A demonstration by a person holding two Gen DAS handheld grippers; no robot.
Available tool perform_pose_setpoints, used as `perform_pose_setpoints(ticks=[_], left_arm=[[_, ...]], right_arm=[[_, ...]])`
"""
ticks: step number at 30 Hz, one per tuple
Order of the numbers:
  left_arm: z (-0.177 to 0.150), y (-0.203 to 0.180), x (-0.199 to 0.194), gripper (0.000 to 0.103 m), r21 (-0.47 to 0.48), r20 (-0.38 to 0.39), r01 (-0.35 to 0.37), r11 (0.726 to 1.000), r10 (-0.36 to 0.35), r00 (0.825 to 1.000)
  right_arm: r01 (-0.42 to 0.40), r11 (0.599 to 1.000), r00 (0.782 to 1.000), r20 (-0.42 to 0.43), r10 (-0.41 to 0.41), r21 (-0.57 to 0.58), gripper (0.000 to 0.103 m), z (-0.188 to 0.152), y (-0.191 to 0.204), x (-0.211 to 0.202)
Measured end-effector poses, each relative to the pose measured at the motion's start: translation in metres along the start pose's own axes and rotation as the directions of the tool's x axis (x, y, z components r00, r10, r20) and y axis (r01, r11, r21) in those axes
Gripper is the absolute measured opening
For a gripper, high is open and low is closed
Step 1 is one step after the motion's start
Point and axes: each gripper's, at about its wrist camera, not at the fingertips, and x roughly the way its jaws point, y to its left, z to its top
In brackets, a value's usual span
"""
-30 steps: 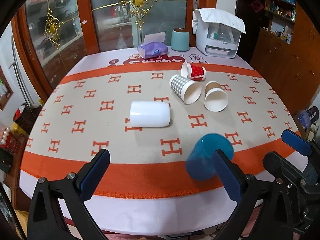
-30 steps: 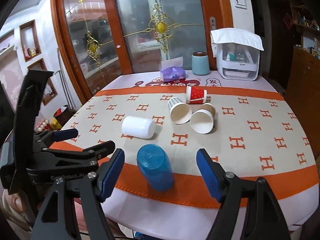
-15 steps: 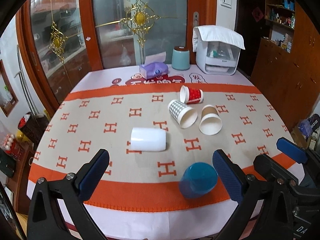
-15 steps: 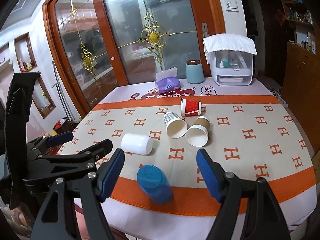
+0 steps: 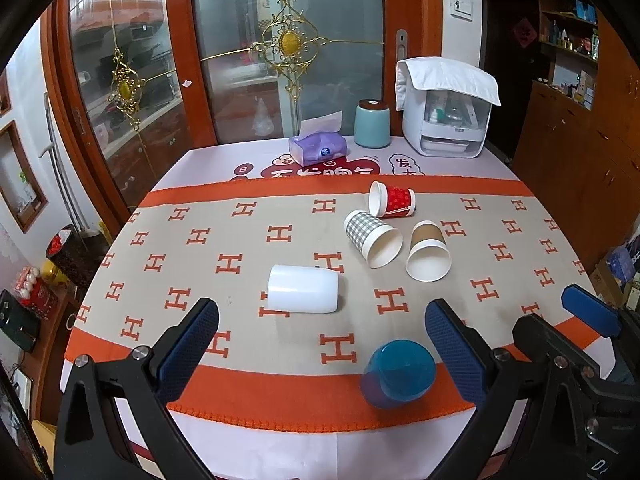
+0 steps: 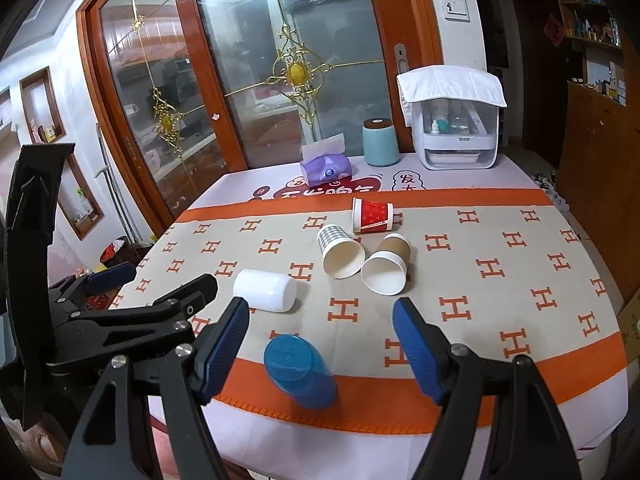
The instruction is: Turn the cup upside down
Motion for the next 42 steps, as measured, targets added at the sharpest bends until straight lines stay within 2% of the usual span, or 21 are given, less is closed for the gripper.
perform_pose_setpoints(ticks=[42], left_arm=[[-0.004, 0.002, 0.012, 0.102, -0.028, -0.041, -0.004, 1.0, 0.003, 0.999]], right_arm=[[0.011, 1.0, 0.999, -0.031, -0.011, -0.012, 0.075, 0.0, 0.002, 0.009]])
